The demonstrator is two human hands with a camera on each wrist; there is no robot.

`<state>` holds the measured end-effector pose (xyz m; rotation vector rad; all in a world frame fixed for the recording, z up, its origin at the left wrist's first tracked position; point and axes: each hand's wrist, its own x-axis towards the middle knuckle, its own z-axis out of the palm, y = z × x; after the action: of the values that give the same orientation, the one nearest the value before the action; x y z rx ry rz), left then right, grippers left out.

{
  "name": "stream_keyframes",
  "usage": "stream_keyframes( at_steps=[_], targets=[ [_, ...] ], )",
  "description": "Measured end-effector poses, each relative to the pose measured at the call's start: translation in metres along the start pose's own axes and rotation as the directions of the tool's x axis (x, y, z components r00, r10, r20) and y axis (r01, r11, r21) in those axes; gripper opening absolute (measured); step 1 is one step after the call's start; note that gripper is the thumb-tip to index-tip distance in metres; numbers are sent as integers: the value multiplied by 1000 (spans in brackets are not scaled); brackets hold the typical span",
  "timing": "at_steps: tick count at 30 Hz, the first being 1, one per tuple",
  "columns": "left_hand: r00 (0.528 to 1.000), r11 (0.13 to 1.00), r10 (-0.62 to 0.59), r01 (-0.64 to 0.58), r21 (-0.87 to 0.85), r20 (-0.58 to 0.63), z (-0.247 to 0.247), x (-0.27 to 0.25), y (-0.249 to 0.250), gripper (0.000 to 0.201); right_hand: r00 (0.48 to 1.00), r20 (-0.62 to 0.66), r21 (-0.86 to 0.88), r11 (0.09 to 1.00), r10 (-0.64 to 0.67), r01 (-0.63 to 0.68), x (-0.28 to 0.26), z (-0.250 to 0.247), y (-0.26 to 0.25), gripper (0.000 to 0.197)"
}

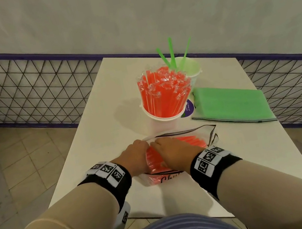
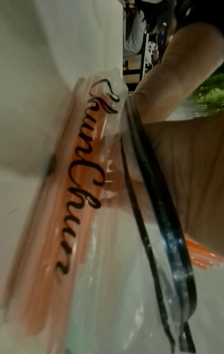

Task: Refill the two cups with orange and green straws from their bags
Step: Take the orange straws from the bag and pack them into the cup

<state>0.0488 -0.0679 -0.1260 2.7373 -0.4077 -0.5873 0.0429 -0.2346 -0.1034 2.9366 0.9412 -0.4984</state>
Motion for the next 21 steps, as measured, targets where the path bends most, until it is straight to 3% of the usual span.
stream_keyframes(
  at_steps=[4, 9, 15, 21],
  targets=[
    [999, 1000, -17, 17, -10, 49, -1, -2, -5, 86, 1000, -13, -89, 996, -9, 7, -7, -3, -3, 44],
    [998, 1000, -2, 2, 7, 61, 0, -2, -5, 91, 999, -24, -149, 988, -43, 39, -10, -9, -9, 27],
    [998, 1000, -13, 12, 15, 60, 0, 0, -4, 78, 1000, -5, -150, 989, -2, 1, -12, -10, -22, 32],
    [998, 999, -28, 30, -31, 59, 1, 1, -3, 95, 993, 96, -218, 975, 64, -42, -9, -12, -30, 38]
  ],
)
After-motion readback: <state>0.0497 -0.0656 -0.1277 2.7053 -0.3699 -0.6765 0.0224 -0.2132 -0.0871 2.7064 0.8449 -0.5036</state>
